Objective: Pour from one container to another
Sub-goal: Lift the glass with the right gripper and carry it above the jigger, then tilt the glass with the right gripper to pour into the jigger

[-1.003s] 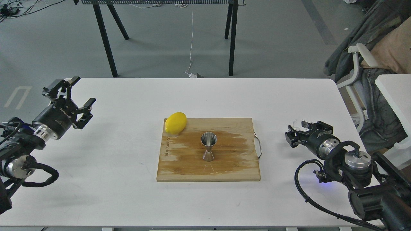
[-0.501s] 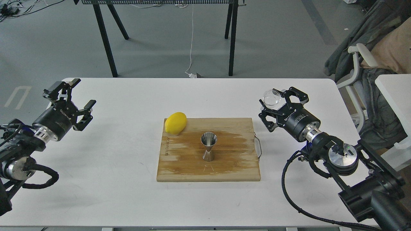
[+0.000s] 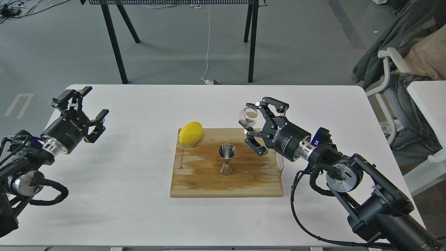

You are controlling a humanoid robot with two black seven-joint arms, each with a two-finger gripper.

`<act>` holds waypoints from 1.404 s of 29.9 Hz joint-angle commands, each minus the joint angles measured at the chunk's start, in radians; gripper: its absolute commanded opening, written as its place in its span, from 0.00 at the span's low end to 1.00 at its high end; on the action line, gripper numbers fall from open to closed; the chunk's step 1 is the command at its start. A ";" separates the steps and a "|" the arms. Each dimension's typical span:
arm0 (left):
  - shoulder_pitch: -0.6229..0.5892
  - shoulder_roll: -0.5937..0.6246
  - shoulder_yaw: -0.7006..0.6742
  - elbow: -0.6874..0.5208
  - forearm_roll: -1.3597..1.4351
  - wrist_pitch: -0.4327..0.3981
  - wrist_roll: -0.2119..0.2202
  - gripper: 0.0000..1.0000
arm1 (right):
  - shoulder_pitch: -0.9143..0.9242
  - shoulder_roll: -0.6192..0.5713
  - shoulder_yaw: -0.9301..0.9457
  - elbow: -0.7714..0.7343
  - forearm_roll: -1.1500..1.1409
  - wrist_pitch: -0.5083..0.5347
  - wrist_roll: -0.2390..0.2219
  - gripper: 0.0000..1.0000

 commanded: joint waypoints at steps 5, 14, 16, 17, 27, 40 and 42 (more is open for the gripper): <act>-0.002 0.000 0.000 0.000 0.000 0.000 0.000 0.87 | 0.019 0.008 -0.070 0.011 -0.153 0.000 0.012 0.43; -0.002 -0.012 0.000 0.006 0.000 0.000 0.000 0.87 | 0.038 0.015 -0.103 0.011 -0.233 -0.001 0.020 0.42; -0.002 -0.012 0.000 0.014 0.000 0.000 0.000 0.87 | 0.038 0.019 -0.103 0.011 -0.265 -0.001 0.020 0.42; -0.002 -0.012 0.000 0.014 0.000 0.000 0.000 0.87 | 0.039 0.019 -0.103 0.011 -0.278 -0.001 0.020 0.42; -0.002 -0.012 0.000 0.014 0.000 0.000 0.000 0.87 | 0.076 0.017 -0.153 0.008 -0.356 -0.004 0.032 0.42; -0.002 -0.012 0.000 0.014 0.000 0.000 0.000 0.87 | 0.089 0.009 -0.177 0.008 -0.437 -0.004 0.032 0.42; -0.002 -0.012 0.000 0.014 0.000 0.000 0.000 0.87 | 0.090 0.011 -0.182 0.008 -0.445 -0.004 0.032 0.42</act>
